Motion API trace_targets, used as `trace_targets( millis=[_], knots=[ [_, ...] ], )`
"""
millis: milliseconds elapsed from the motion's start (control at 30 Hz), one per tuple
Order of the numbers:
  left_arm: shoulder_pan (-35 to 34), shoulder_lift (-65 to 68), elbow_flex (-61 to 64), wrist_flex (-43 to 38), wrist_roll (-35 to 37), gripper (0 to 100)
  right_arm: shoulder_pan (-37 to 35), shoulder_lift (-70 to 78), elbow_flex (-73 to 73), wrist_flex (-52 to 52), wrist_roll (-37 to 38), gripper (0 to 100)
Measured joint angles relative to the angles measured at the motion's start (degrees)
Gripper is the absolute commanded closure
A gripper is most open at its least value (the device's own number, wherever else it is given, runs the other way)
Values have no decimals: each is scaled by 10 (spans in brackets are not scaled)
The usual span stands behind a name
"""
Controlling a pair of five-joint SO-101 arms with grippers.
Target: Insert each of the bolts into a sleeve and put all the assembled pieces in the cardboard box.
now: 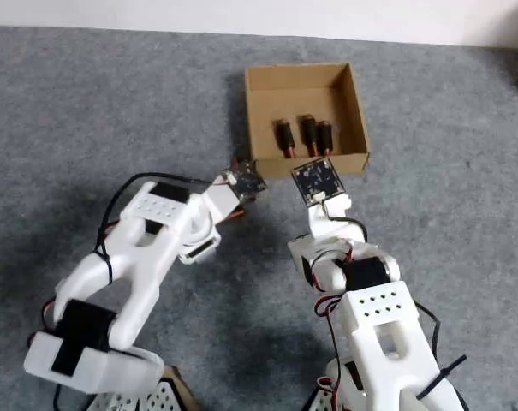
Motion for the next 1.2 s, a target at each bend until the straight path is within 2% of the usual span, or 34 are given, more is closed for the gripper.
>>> trace_targets(
  millis=[200,300,633,867,1067,1200],
  knots=[
    [-29,33,-45,0,0,845,0,0,0,0,0,993],
    [-39,51,-72,2,-26,845,0,0,0,0,0,993],
    [-39,50,-170,134,-44,845,0,0,0,0,0,993],
    [-32,50,-189,170,-130,845,0,0,0,0,0,993],
    [-33,50,-189,191,-231,845,0,0,0,0,0,993],
    [-32,50,-189,191,-270,845,0,0,0,0,0,993]
  ],
)
